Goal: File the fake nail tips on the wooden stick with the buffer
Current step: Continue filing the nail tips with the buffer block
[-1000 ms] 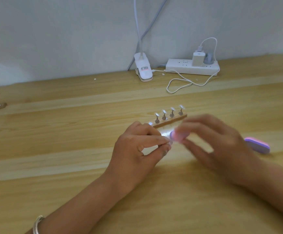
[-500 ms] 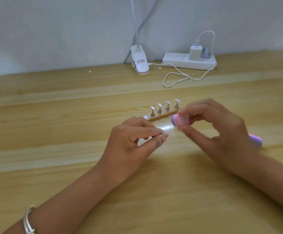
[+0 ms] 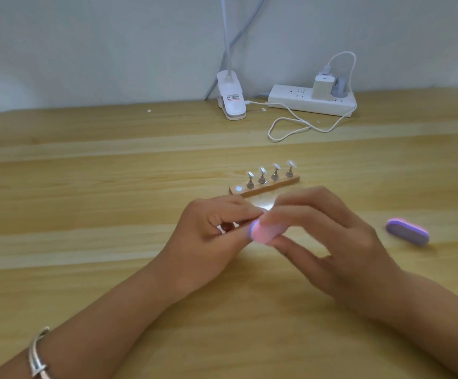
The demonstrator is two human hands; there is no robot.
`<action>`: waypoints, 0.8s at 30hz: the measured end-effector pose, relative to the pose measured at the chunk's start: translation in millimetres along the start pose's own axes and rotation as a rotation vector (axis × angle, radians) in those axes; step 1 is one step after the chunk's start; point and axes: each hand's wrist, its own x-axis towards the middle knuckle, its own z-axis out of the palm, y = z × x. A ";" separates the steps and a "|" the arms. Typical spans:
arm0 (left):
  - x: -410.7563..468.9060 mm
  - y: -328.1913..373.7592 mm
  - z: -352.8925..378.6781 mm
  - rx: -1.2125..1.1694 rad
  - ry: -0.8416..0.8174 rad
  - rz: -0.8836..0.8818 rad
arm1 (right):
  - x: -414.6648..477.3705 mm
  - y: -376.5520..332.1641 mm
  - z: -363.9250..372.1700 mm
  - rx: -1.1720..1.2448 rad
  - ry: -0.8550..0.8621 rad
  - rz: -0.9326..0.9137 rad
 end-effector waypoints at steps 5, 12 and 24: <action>1.7 -0.6 -1.3 -0.145 0.035 -0.092 | 6.4 11.4 -13.7 0.040 0.076 0.167; -0.1 0.5 -2.5 -0.259 -0.037 -0.084 | 3.6 13.1 -11.6 -0.009 -0.013 0.097; -1.7 2.4 -1.3 -0.298 -0.076 -0.112 | 5.8 7.6 -15.6 -0.001 0.053 0.034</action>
